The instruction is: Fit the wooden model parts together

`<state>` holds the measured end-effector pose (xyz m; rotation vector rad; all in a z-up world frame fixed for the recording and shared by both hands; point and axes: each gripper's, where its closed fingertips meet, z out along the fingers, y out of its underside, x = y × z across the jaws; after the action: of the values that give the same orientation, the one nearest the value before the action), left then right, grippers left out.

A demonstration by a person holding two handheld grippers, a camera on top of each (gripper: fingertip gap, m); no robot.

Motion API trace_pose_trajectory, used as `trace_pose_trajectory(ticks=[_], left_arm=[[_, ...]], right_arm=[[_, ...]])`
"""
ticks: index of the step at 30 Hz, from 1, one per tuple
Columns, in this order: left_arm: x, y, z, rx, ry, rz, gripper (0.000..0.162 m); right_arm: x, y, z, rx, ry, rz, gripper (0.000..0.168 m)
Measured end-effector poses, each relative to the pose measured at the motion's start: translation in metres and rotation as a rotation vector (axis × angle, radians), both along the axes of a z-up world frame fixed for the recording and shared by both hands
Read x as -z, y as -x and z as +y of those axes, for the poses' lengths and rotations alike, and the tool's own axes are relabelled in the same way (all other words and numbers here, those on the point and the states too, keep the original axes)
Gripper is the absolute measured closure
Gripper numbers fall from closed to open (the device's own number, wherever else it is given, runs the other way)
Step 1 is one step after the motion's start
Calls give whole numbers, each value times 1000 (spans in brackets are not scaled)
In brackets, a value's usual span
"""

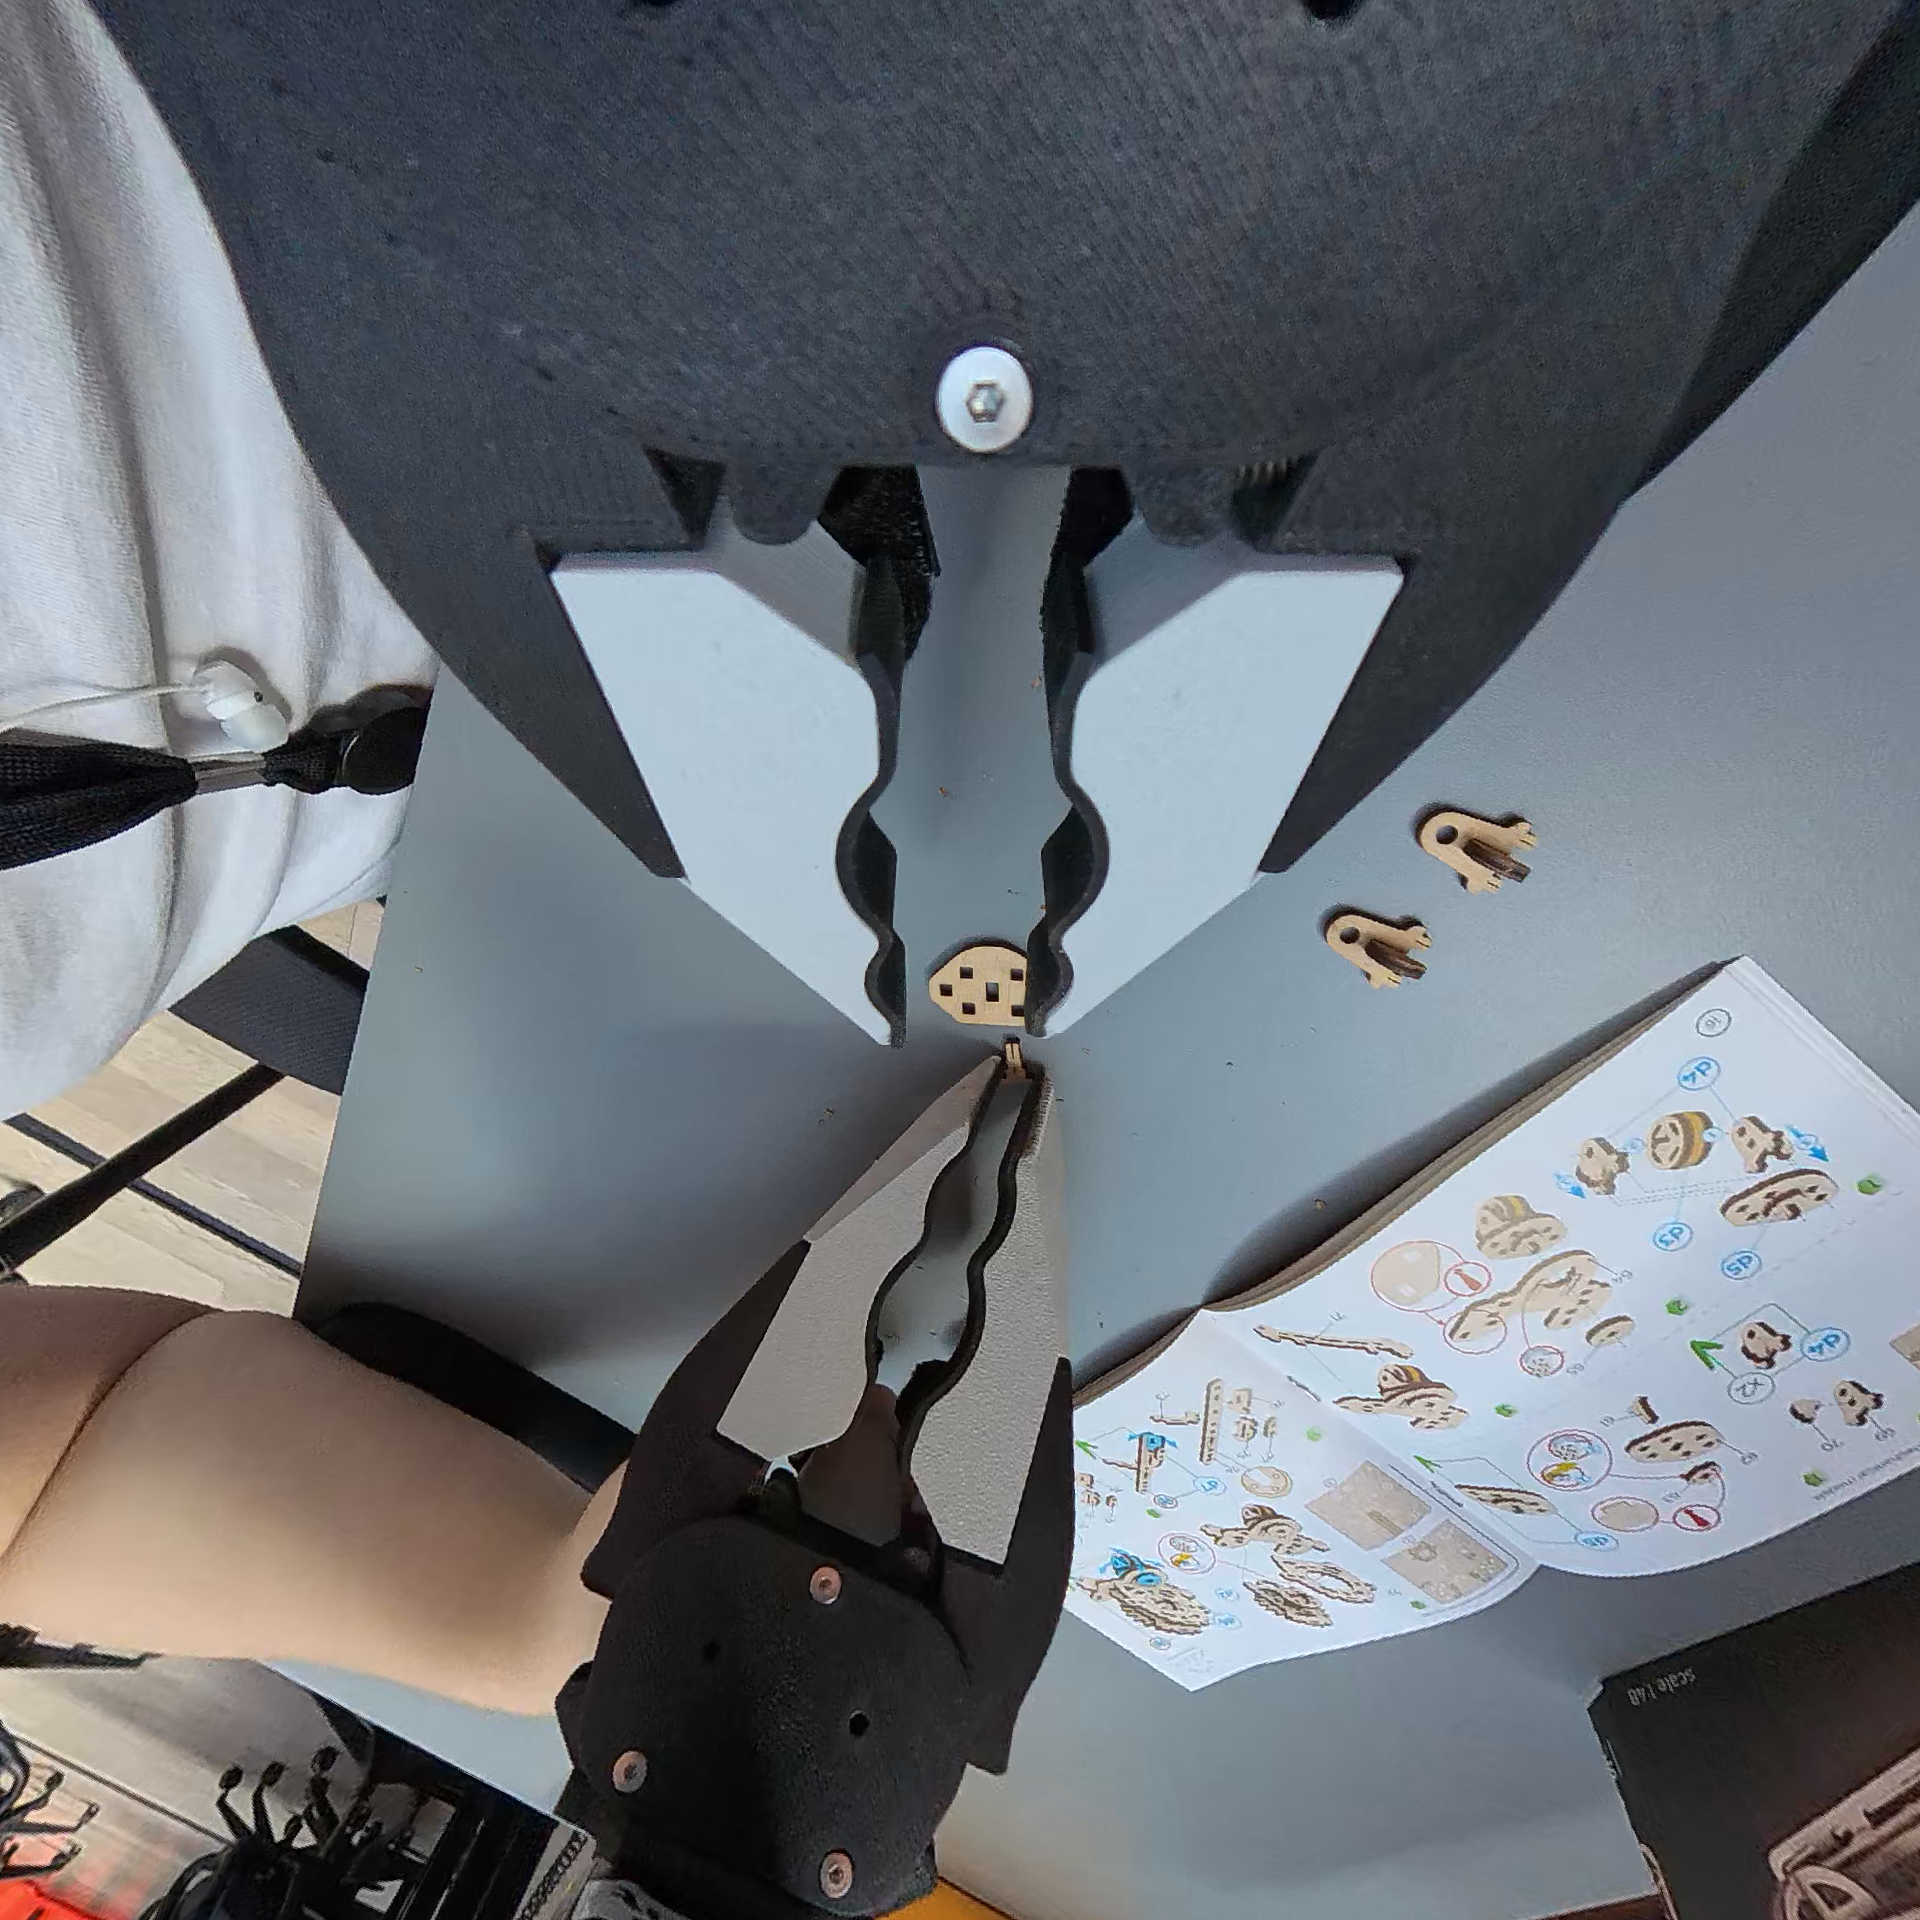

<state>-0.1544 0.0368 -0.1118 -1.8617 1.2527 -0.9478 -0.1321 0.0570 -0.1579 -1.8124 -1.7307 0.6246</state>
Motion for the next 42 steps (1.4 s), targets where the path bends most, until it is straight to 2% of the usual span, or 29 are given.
trace_pose_trajectory(ticks=[1, 5, 11, 13, 19, 23, 31, 35, 42], left_arm=[[-2, -1, 2, -4, 4, -10, 141], [-10, -8, 2, 25, -80, -40, 140], [-30, -22, -16, 153, -401, -83, 143], [-39, -26, -25, 210, -448, -122, 144], [-48, -37, -33, 287, -505, -160, 140], [-56, -41, -37, 329, -512, -195, 146], [-81, -33, -30, 313, -432, -311, 159], [-88, -34, -34, 344, -382, -382, 150], [-84, -43, -29, 371, -423, -318, 148]], right_arm=[[0, -1, 0, 7, 2, 0, 160], [-8, -5, -7, 39, 12, 58, 160], [-53, -5, -31, 93, 297, 348, 161], [-68, -5, -35, 95, 392, 441, 161], [-94, -14, -38, 53, 527, 597, 161], [-98, -16, -44, 25, 611, 620, 161], [-114, -19, -43, 10, 726, 725, 161], [-117, -20, -42, 7, 782, 760, 161], [-118, -21, -44, -8, 842, 769, 162]])
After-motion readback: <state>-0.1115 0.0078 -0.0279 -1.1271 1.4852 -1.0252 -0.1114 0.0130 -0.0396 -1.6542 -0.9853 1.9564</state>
